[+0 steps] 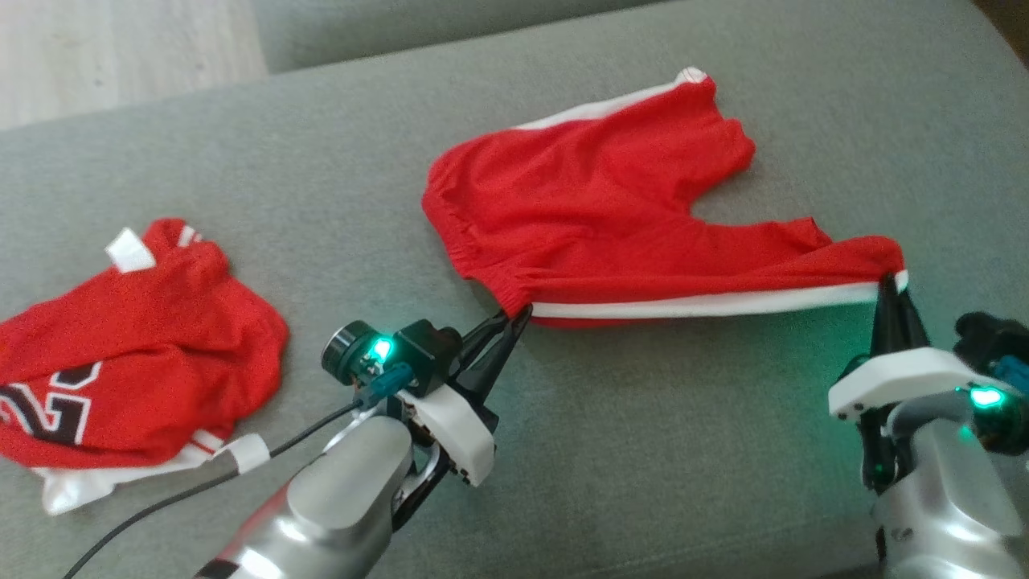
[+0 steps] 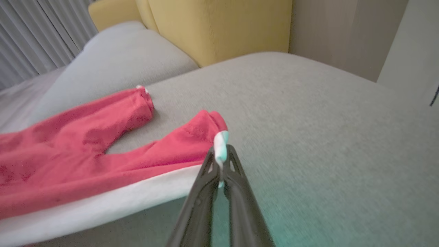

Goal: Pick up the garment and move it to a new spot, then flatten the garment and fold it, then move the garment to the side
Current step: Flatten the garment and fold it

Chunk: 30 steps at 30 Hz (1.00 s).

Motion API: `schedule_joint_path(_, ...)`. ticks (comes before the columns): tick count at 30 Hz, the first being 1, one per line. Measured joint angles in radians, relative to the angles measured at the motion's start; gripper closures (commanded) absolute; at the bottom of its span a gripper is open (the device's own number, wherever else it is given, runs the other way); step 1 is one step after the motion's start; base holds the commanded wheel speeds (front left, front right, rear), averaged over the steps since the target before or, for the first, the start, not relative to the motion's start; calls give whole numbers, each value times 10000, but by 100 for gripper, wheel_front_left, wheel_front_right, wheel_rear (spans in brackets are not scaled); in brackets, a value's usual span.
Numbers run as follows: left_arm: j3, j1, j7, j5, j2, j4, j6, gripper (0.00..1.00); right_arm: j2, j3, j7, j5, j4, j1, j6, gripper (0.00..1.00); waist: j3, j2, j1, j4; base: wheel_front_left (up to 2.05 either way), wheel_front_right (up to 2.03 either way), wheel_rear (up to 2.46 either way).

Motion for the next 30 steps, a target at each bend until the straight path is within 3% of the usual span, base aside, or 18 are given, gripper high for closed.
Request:
schedule_joint_path(8,240,157,0,96,560,-769,56,100,0,660,234,1154,-1475,4,0,100,-809,0,0,374,0,0,0)
schedule_joint_path(21,892,-2560,1200,-481,1578,-2025,-13,100,-23,1202,1337,941,-4740,-1249,0,100,-1958,0,0,630,0,0,0)
schedule_joint_path(27,1001,-2529,1883,-863,1929,-2882,8,100,-35,1327,1749,1383,-6002,-924,0,100,-2080,0,-1,595,0,0,0)
schedule_joint_path(30,1037,-2176,2359,-1202,2138,-3591,224,100,-40,1394,2188,1490,-6619,-372,0,100,-1958,0,1,572,0,0,0)
